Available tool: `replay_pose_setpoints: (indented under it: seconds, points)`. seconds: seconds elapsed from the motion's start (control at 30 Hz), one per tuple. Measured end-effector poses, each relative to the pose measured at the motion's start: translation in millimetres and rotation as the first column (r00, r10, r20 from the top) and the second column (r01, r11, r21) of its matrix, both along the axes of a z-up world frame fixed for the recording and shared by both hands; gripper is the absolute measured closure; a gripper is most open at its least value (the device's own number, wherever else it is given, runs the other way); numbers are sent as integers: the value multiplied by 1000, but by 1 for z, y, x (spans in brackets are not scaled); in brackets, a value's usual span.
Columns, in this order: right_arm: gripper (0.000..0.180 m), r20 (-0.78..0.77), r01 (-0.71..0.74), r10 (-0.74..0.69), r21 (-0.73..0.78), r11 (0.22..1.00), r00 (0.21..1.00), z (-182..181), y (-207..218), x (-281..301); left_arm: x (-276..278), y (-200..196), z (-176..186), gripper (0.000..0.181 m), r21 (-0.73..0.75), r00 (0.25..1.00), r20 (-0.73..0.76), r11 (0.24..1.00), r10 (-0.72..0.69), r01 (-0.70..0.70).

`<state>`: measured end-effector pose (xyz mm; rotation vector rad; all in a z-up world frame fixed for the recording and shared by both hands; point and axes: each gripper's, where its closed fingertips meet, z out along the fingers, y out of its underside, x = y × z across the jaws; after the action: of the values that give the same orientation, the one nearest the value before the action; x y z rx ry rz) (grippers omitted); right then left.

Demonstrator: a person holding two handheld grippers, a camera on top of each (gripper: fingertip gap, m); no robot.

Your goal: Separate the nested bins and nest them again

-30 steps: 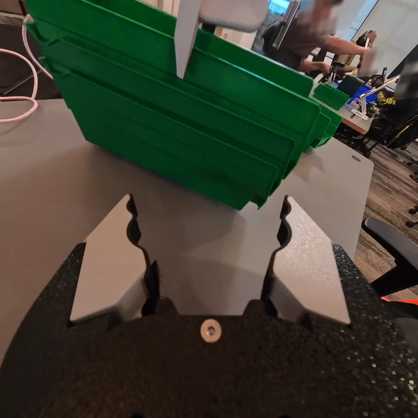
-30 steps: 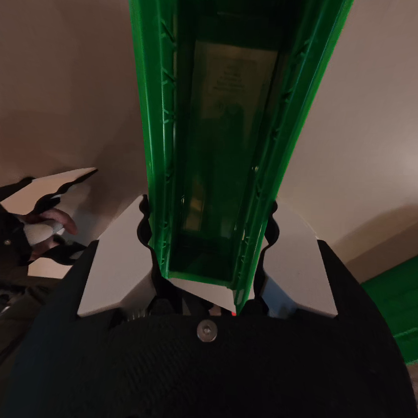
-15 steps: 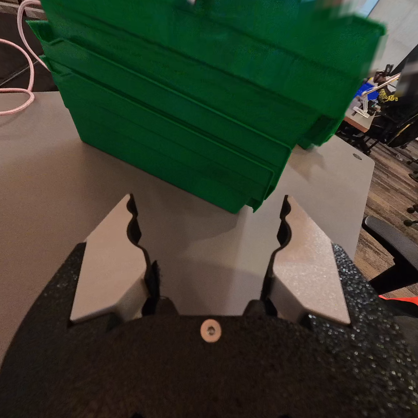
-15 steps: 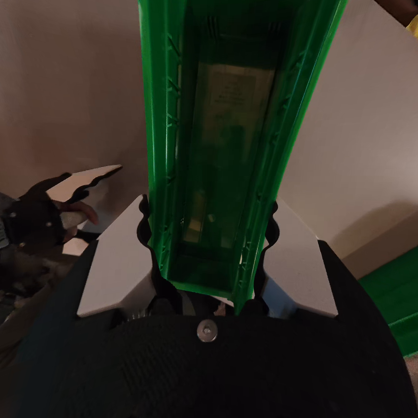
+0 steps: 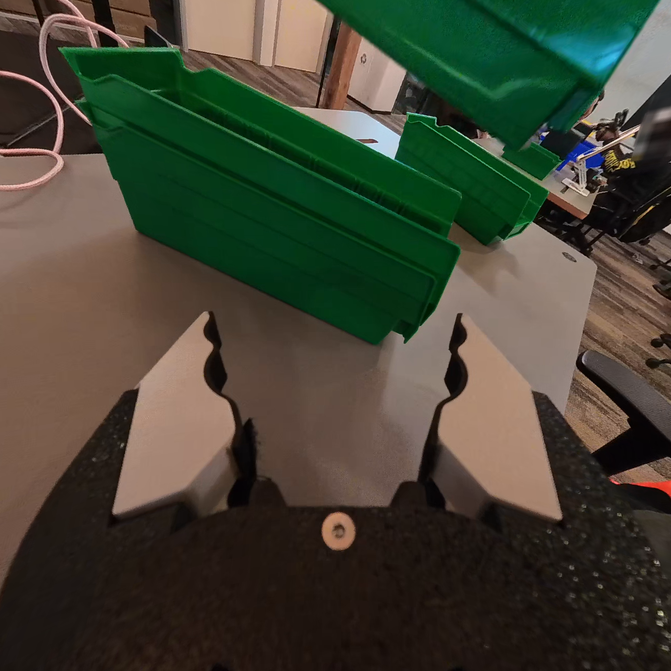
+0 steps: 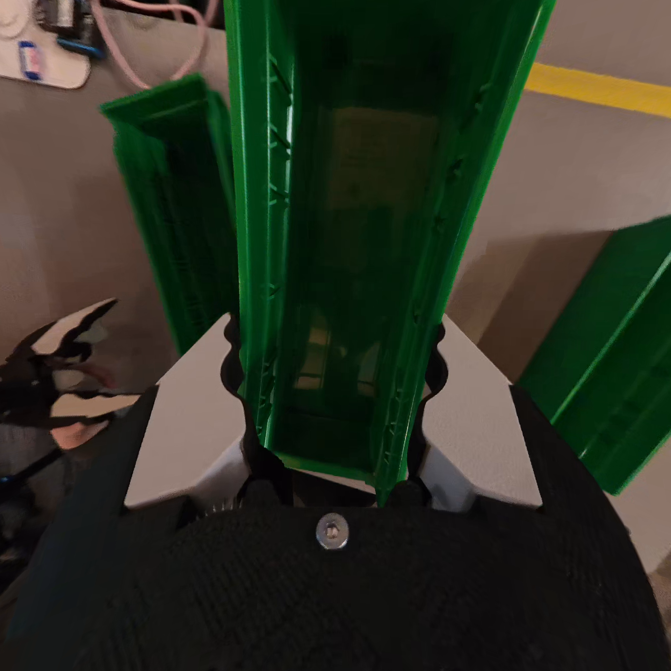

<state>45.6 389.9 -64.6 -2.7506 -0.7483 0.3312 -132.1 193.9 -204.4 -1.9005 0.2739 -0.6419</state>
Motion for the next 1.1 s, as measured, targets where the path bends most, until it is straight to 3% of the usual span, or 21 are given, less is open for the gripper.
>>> replay_pose_setpoints:
  seconds: [0.03, 0.23, 0.43, 0.53, 0.6, 0.7, 0.77, 0.9, 0.97, 1.1]
  points:
    - [76, 1, 32, -32, -9, 999, 999, -12, 6, 15, 0, 0, 0, 57, 1, 1000, 1, 1000, 1, -1]
    - [75, -15, 181, -183, -71, 981, 983, -100, 37, 84, -1, 0, 0, 57, -3, 1000, -2, 1000, 5, -5]
    - [68, 78, 231, -224, -99, 968, 971, -167, 43, 126, -2, 2, -5, 57, -16, 1000, 7, 1000, 8, -7]
    - [55, 98, 228, -219, -97, 969, 971, -179, 40, 130, 0, 2, -5, 57, -22, 999, 31, 1000, -4, 5]
    - [20, 99, 216, -203, -142, 966, 974, -177, 32, 125, 1, 3, -5, 57, -22, 1000, 31, 1000, -5, 6]
    - [20, 47, 154, -152, -63, 986, 987, -143, 35, 98, 2, 2, -3, 57, -16, 1000, 27, 1000, -5, 6]
    - [19, -25, 44, -45, -7, 999, 999, -114, 28, 55, 3, 2, -2, 57, -11, 1000, 26, 1000, -7, 7]
    - [19, -272, -272, 236, -104, 957, 933, -82, -48, -69, 5, 2, -2, 57, -12, 1000, 23, 1000, -12, 12]
    - [19, -232, -377, 340, -138, 916, 911, -92, -80, -107, 5, 2, -4, 57, -17, 1000, 23, 1000, -11, 11]
    - [19, 42, -383, 390, -112, 917, 920, -128, -79, -138, 2, 1, -4, 57, -19, 1000, 24, 1000, -6, 7]
